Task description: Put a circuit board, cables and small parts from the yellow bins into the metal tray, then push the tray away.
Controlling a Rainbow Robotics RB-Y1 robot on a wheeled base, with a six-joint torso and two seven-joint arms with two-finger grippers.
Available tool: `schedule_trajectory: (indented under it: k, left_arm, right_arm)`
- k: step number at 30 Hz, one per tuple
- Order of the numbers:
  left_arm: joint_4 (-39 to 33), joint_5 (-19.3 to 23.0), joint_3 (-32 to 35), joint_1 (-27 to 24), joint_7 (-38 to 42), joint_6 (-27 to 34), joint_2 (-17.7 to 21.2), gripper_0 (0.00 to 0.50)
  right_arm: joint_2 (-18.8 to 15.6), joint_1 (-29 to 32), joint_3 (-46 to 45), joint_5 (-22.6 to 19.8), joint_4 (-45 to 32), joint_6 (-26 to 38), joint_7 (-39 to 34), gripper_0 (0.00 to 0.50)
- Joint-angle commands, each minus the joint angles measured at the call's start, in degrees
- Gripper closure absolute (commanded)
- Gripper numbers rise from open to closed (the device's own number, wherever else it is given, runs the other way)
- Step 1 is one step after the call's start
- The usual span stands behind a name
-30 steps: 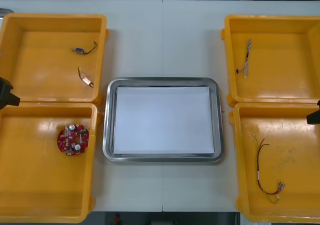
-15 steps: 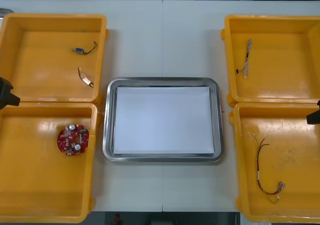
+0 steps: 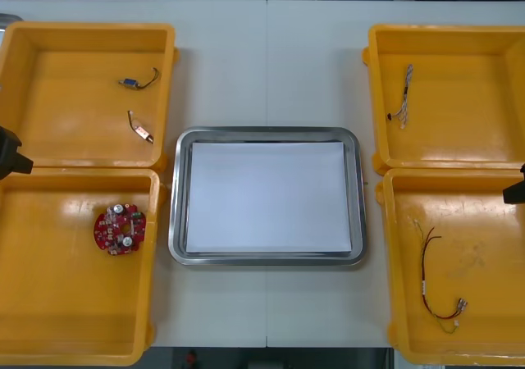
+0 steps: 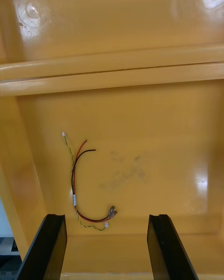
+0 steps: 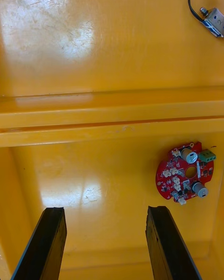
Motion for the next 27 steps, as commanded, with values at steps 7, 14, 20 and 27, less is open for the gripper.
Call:
schedule_trajectory:
  k: [7, 14, 20, 27]
  left_arm:
    - [-0.5, 0.4, 1.6, -1.4, 1.0, 0.4, 2.6, 0.000]
    - [-0.5, 0.4, 1.6, -1.4, 1.0, 0.4, 2.6, 0.000]
    - [-0.5, 0.4, 1.6, -1.4, 1.0, 0.4, 2.6, 0.000]
    - [-0.5, 0.4, 1.6, -1.4, 1.0, 0.4, 2.6, 0.000]
  right_arm:
    - [-2.4, 0.7, -1.7, -0.5, -1.7, 0.2, 1.5, 0.000]
    - [-2.4, 0.7, -1.7, -0.5, -1.7, 0.2, 1.5, 0.000]
    - [-2.4, 0.7, -1.7, -0.5, -1.7, 0.2, 1.5, 0.000]
    - [-2.4, 0.7, -1.7, -0.5, -1.7, 0.2, 1.5, 0.000]
